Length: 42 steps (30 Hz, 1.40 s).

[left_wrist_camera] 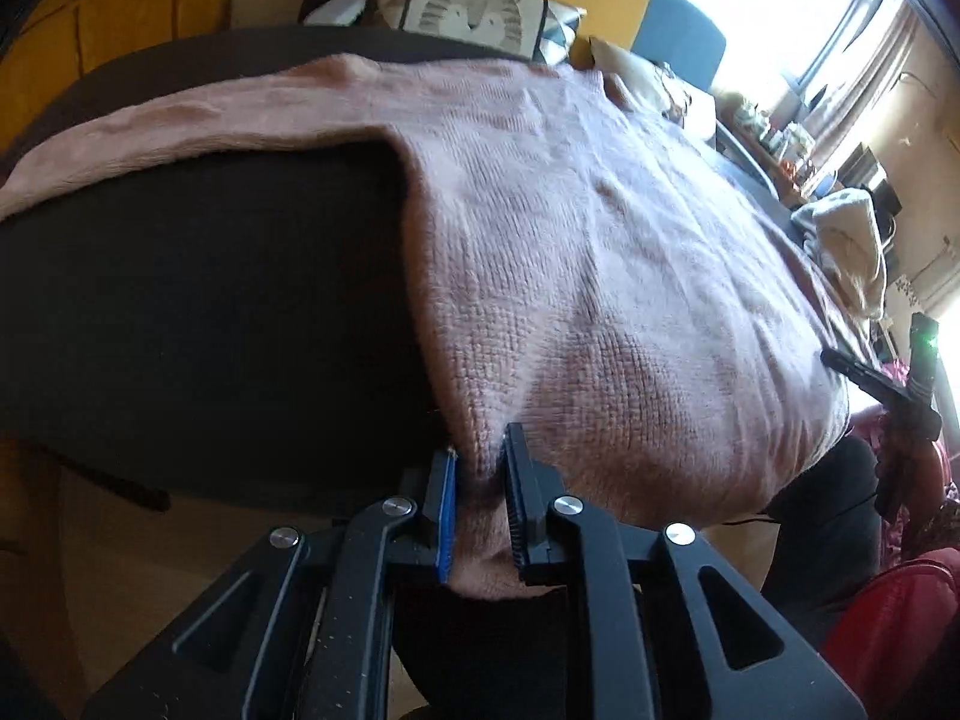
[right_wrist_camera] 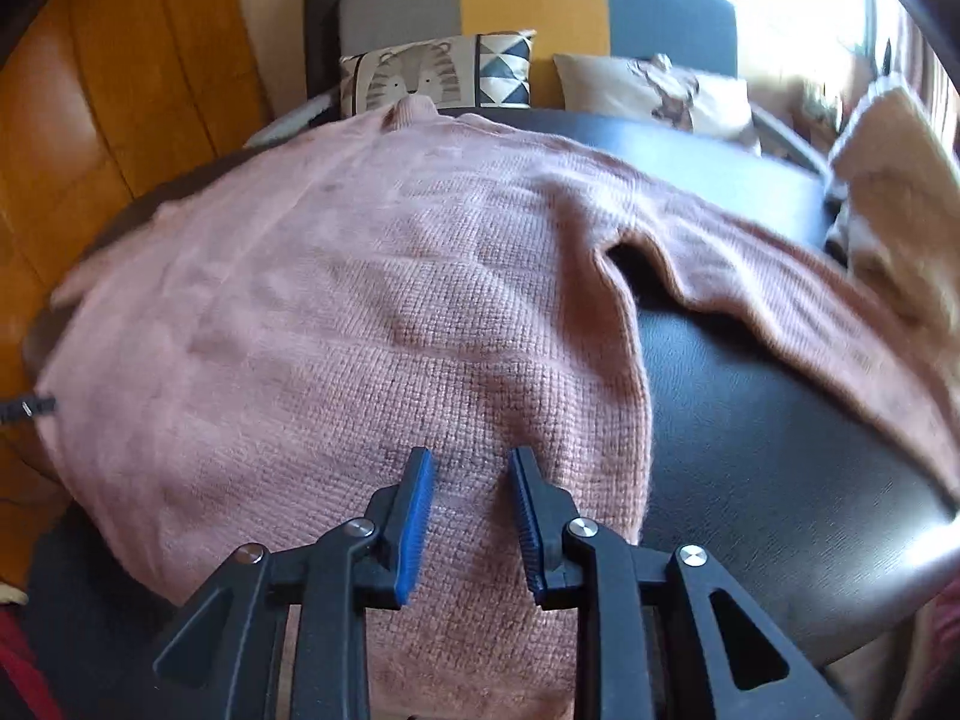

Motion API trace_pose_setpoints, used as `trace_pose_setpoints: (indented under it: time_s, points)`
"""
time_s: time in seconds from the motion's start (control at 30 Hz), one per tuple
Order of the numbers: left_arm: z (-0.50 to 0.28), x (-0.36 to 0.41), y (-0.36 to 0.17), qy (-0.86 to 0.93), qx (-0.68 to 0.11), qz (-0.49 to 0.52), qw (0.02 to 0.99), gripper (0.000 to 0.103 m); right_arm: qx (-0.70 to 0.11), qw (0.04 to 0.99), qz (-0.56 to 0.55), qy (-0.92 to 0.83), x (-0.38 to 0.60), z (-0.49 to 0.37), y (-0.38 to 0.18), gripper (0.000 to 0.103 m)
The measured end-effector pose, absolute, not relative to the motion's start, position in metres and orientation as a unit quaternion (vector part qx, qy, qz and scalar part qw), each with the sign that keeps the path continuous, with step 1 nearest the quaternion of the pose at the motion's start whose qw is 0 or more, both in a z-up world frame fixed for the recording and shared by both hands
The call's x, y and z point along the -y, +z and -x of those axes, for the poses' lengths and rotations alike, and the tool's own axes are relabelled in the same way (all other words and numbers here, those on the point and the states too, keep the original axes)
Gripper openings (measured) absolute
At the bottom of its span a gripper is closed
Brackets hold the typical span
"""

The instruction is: Fold clothes

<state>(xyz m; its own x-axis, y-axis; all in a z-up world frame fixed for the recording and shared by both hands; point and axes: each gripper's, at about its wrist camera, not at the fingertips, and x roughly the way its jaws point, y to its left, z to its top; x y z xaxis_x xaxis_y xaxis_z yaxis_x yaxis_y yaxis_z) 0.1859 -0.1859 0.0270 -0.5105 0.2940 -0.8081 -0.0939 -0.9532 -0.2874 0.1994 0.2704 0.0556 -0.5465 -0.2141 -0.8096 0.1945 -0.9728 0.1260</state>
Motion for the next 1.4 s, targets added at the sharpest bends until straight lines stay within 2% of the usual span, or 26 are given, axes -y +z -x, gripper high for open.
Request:
trace_pose_setpoints:
  time_s: [0.17,0.33,0.47,0.6,0.73,0.8,0.9,1.0,1.13,1.23,1.4]
  points:
    - [-0.171,0.172,0.073,0.913,0.067,0.395,0.076,0.017,0.084,0.113,-0.434,-0.890,-0.294,-0.191,0.079,0.025]
    - [-0.126,0.096,0.094,0.927,-0.037,0.358,0.101,0.018,0.125,0.051,-0.418,-0.898,-0.334,-0.160,0.091,0.027]
    - [-0.093,0.013,0.075,0.915,-0.129,0.360,0.130,0.018,0.156,-0.013,-0.430,-0.889,-0.371,-0.135,0.084,0.027]
    - [-0.070,-0.014,0.046,0.901,-0.133,0.392,0.130,0.018,0.144,-0.042,-0.423,-0.894,-0.391,-0.110,0.080,0.027]
    - [-0.068,-0.008,0.024,0.901,-0.125,0.399,0.119,0.019,0.095,-0.074,-0.463,-0.878,-0.403,-0.085,0.062,0.027]
    - [-0.070,-0.002,0.021,0.904,-0.119,0.394,0.113,0.034,0.073,-0.090,-0.482,-0.868,-0.413,-0.079,0.047,0.027]
    - [-0.069,0.008,0.019,0.909,-0.099,0.391,0.105,0.049,0.069,-0.085,-0.460,-0.881,-0.426,-0.080,0.044,0.027]
    - [-0.065,0.013,0.016,0.911,-0.079,0.392,0.104,0.056,0.081,-0.076,-0.471,-0.875,-0.434,-0.078,0.045,0.027]
    - [-0.063,0.014,0.015,0.912,-0.071,0.390,0.100,0.058,0.150,-0.062,-0.448,-0.879,-0.460,-0.094,0.064,0.027]
    - [-0.061,0.015,0.014,0.913,-0.068,0.391,0.091,0.065,0.184,-0.094,-0.414,-0.886,-0.495,-0.119,0.078,0.029]
    - [-0.055,0.024,0.013,0.911,-0.041,0.404,0.071,0.082,0.208,-0.182,-0.424,-0.863,-0.554,-0.148,0.082,0.029]
